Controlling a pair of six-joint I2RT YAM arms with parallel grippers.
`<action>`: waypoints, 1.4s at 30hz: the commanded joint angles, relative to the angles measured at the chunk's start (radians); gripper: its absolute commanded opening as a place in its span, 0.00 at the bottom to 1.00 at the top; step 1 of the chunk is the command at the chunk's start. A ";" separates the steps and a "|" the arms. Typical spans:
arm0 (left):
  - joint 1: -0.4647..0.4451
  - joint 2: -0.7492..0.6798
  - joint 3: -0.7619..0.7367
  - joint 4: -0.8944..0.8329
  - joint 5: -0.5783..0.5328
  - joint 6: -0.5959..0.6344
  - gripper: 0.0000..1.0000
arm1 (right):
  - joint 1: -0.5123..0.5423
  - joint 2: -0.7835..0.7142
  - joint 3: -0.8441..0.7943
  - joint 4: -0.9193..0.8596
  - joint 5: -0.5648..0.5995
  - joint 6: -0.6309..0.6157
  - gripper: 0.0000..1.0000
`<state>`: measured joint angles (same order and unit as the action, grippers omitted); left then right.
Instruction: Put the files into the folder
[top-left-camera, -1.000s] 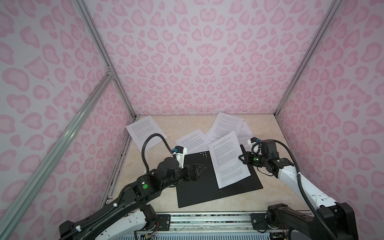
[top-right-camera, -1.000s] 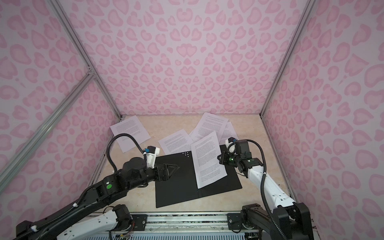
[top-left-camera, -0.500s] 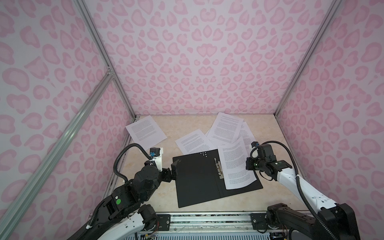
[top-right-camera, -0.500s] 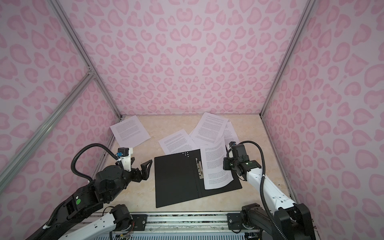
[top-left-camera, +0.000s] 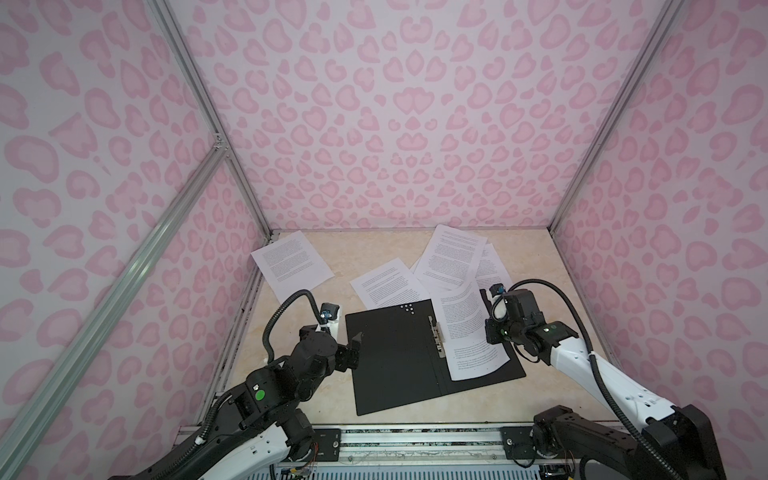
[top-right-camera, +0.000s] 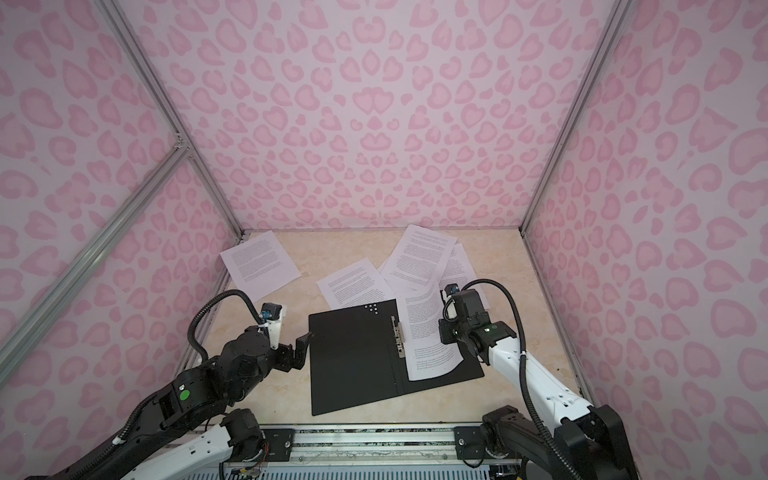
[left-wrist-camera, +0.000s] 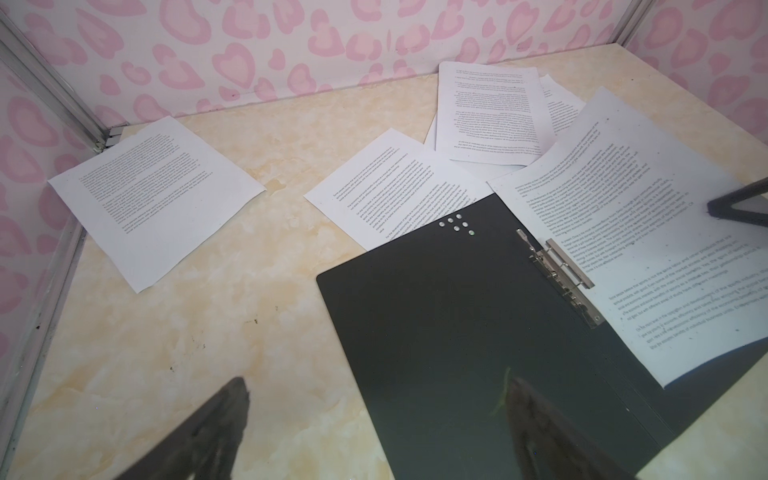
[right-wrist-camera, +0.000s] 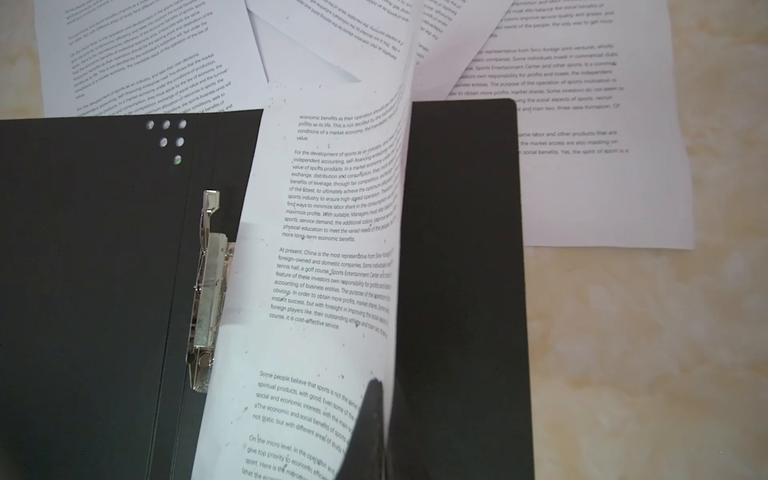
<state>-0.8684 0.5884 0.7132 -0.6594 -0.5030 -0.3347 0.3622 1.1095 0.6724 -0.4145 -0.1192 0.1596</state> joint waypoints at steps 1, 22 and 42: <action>0.009 0.003 -0.003 -0.003 -0.016 0.014 0.97 | 0.029 0.007 0.020 -0.033 0.057 -0.029 0.00; 0.030 0.044 0.003 -0.005 0.014 0.015 0.97 | 0.092 -0.068 0.018 -0.099 0.087 -0.011 0.00; 0.040 0.053 0.005 -0.002 0.030 0.014 0.97 | 0.102 -0.060 -0.020 -0.039 0.125 0.029 0.37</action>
<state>-0.8303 0.6430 0.7132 -0.6598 -0.4755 -0.3214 0.4633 1.0451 0.6617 -0.4919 -0.0189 0.1734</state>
